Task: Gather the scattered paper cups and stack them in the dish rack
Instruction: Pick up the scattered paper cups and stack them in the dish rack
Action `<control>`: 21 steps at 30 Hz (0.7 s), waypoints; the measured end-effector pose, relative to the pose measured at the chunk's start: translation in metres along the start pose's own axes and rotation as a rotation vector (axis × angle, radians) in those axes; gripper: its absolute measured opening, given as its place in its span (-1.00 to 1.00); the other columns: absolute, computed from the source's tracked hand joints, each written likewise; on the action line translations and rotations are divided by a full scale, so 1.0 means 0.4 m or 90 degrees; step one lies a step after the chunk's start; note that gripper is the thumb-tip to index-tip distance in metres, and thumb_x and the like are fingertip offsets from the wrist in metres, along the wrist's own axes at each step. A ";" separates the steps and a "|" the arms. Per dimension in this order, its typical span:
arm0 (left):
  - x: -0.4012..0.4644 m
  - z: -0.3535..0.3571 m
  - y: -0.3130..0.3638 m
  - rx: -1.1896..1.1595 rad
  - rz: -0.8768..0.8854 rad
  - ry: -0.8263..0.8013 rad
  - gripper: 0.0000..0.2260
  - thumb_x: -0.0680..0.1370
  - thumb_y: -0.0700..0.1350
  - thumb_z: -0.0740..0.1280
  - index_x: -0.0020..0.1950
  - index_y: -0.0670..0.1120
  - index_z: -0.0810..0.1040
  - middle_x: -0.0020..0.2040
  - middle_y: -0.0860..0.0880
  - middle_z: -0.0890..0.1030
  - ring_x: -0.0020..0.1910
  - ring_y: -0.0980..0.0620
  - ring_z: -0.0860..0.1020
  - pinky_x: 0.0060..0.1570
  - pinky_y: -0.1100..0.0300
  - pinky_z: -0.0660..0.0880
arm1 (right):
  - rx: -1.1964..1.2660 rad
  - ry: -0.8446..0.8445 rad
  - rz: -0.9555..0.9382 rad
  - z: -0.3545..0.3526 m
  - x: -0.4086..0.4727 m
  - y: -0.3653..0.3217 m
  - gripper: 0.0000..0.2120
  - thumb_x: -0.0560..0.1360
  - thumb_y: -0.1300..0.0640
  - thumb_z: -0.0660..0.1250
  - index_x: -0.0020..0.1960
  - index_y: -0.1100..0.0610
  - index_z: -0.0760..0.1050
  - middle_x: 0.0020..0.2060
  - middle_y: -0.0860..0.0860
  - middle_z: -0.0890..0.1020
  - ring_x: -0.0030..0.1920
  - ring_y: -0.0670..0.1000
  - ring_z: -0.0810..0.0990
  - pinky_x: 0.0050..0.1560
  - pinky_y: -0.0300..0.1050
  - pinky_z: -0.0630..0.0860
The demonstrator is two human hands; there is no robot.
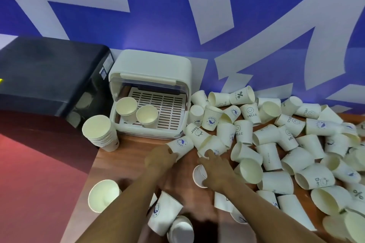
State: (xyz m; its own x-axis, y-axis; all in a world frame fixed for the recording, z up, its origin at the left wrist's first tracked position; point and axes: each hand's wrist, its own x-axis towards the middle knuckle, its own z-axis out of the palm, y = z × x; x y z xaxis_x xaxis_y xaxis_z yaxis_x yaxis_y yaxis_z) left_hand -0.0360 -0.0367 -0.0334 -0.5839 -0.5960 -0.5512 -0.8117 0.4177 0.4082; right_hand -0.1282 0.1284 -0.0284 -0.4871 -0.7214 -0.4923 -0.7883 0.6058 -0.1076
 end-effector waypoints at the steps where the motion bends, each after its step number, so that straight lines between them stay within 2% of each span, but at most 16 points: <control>1: 0.006 0.004 0.000 -0.043 -0.007 -0.007 -0.67 0.52 0.05 0.33 0.19 -0.11 0.56 0.18 -0.08 0.59 0.15 -0.06 0.54 0.01 0.18 0.41 | 0.011 -0.004 -0.001 -0.001 0.000 0.004 -0.45 0.37 0.03 0.42 0.31 0.04 0.34 0.27 0.05 0.31 0.20 0.14 0.43 0.19 0.00 0.36; 4: 0.011 0.009 0.001 -0.110 -0.006 -0.006 -0.76 0.51 -0.06 0.37 0.10 -0.15 0.58 0.15 -0.11 0.60 0.10 -0.07 0.55 -0.06 0.22 0.40 | 0.031 -0.015 -0.001 -0.009 -0.003 0.014 -0.44 0.41 -0.07 0.38 0.34 0.04 0.33 0.23 0.05 0.39 0.20 0.13 0.45 0.20 0.02 0.34; 6: 0.007 0.005 0.002 -0.106 0.010 0.000 -0.88 0.51 -0.07 0.36 -0.05 -0.11 0.54 0.11 -0.11 0.60 0.04 -0.06 0.53 -0.09 0.21 0.40 | 0.060 -0.022 0.008 -0.023 -0.010 0.020 -0.41 0.43 -0.14 0.35 0.38 0.03 0.31 0.24 0.04 0.45 0.22 0.10 0.46 0.21 0.00 0.37; 10: -0.016 -0.022 -0.011 -0.077 0.076 0.021 -0.83 0.53 -0.05 0.34 -0.22 -0.04 0.43 0.01 -0.06 0.57 -0.03 0.00 0.48 -0.11 0.23 0.35 | 0.173 -0.006 0.050 -0.069 -0.026 0.028 -0.41 0.41 -0.24 0.34 0.35 -0.03 0.34 0.23 -0.02 0.50 0.24 0.03 0.46 0.16 -0.08 0.40; 13: -0.045 -0.061 -0.021 -0.022 0.121 0.053 -0.89 0.54 -0.02 0.30 -0.16 -0.01 0.44 0.00 -0.01 0.57 0.01 -0.01 0.52 -0.11 0.20 0.39 | 0.232 0.018 0.089 -0.109 -0.034 0.033 -0.48 0.38 -0.31 0.33 0.21 -0.04 0.42 0.15 -0.04 0.56 0.17 0.02 0.51 0.09 -0.06 0.44; 16: -0.074 -0.108 -0.027 0.072 0.166 0.096 -0.92 0.54 0.00 0.27 -0.07 0.00 0.46 0.04 0.00 0.60 -0.02 0.01 0.53 -0.15 0.20 0.41 | 0.326 0.047 0.125 -0.141 -0.042 0.036 -0.59 0.38 -0.27 0.36 0.09 -0.06 0.41 0.05 -0.03 0.58 0.03 0.00 0.54 -0.01 -0.06 0.48; 18: -0.091 -0.136 -0.027 0.109 0.192 0.130 -0.90 0.53 0.00 0.27 -0.01 0.01 0.50 0.06 0.02 0.61 0.01 0.00 0.55 -0.10 0.18 0.49 | 0.375 0.067 0.149 -0.160 -0.039 0.038 -0.56 0.41 -0.20 0.37 0.20 -0.07 0.38 0.08 -0.03 0.55 0.02 0.00 0.51 -0.03 -0.11 0.42; 21: -0.116 -0.166 -0.032 0.130 0.233 0.166 -0.84 0.54 0.01 0.27 0.07 0.02 0.53 0.10 0.03 0.61 0.05 0.00 0.57 -0.01 0.13 0.53 | 0.458 0.102 0.147 -0.194 -0.028 0.015 -0.44 0.45 -0.08 0.37 0.39 -0.05 0.28 0.19 0.04 0.51 0.11 0.04 0.49 0.05 -0.13 0.38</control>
State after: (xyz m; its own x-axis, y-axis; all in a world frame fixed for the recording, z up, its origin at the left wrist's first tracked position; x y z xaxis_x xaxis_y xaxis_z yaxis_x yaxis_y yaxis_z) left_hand 0.0023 -0.0597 0.0354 -0.8299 -0.5257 -0.1868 -0.5549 0.7426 0.3751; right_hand -0.1565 0.1139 0.0434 -0.7012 -0.5562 -0.4460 -0.2476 0.7766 -0.5793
